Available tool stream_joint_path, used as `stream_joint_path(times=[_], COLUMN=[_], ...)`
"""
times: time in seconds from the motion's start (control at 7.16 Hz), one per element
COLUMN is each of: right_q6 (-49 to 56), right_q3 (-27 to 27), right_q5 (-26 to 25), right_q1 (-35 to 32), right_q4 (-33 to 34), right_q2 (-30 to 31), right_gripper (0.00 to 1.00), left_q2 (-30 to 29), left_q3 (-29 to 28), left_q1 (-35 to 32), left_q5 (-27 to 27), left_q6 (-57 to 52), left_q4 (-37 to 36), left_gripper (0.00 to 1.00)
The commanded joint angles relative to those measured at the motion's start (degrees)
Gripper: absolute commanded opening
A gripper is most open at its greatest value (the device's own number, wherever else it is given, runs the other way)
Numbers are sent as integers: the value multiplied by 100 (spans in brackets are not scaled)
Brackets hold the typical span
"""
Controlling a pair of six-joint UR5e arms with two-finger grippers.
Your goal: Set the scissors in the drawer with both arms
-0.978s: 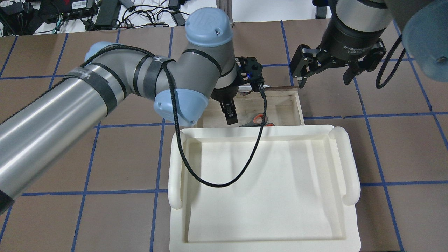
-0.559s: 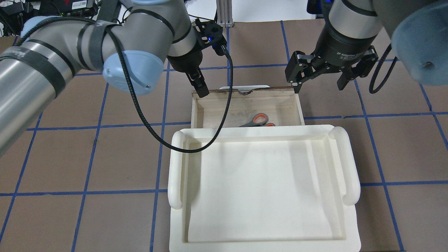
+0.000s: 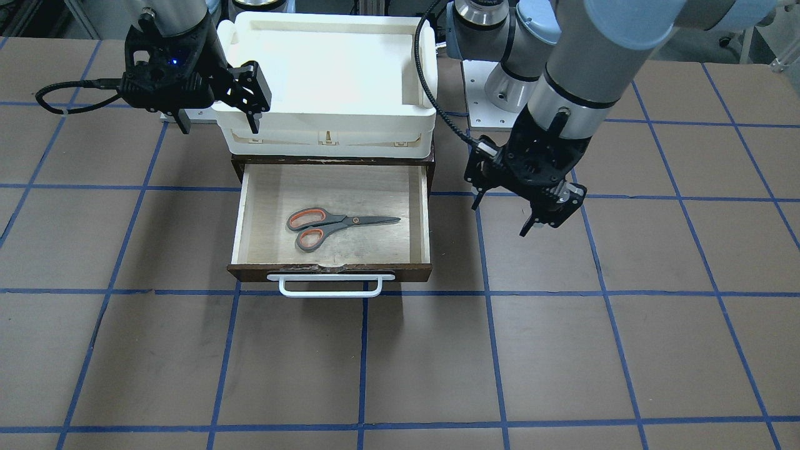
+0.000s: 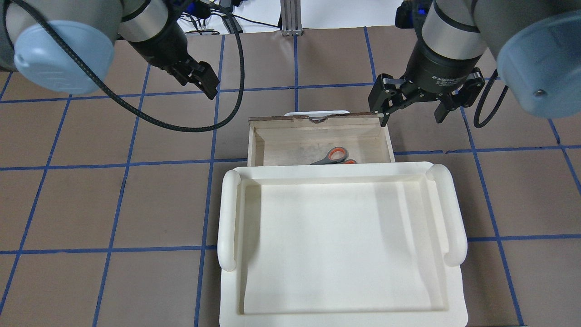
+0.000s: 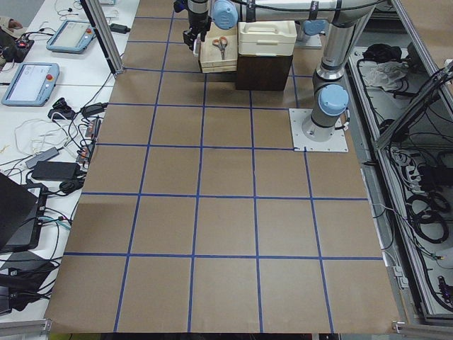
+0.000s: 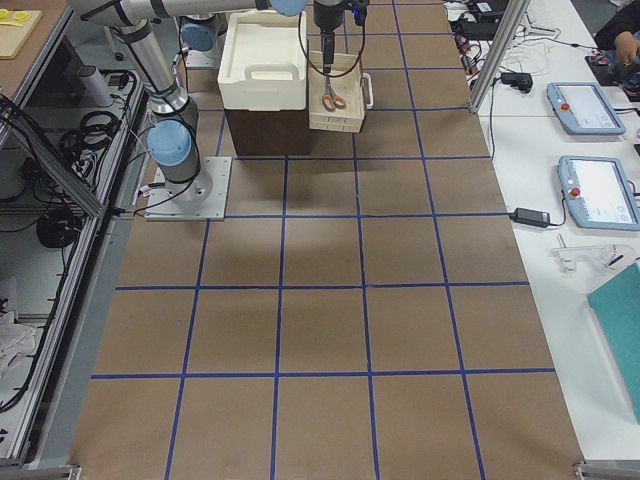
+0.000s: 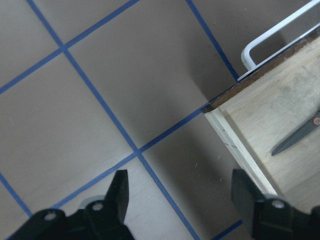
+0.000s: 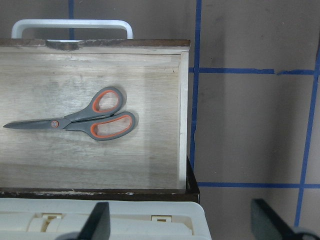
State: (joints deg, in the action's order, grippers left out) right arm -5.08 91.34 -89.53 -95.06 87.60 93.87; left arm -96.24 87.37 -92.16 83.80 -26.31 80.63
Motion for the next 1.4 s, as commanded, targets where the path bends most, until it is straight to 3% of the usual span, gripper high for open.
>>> stream_joint_path(times=[0.0,0.14,0.28,0.56,0.84,1.26], right_q6=[-502,-520,-538,-486,-451,-99], right_q3=[-37,-29,-11,-2,15,33], right_q5=[-64,-56,-56,-56,-108,-56], right_q1=[136,110,110,119,529,787], right_q4=[64,55,29,29,73,47], right_q2=[44,44,35,26,0,0], right_gripper=[100,100,100,100,100,100], left_q2=[368,552,711,940,967,932], left_q3=[-35,-27,-18,61,79,79], left_q1=[207,181,181,190,199,225], left_q5=[180,633,777,709,691,691], left_q6=[1079,1554,1828,2371,2516,2473], left_q4=[470,862,1075,1436,1429,999], left_gripper=[85,85,100,100,100,100])
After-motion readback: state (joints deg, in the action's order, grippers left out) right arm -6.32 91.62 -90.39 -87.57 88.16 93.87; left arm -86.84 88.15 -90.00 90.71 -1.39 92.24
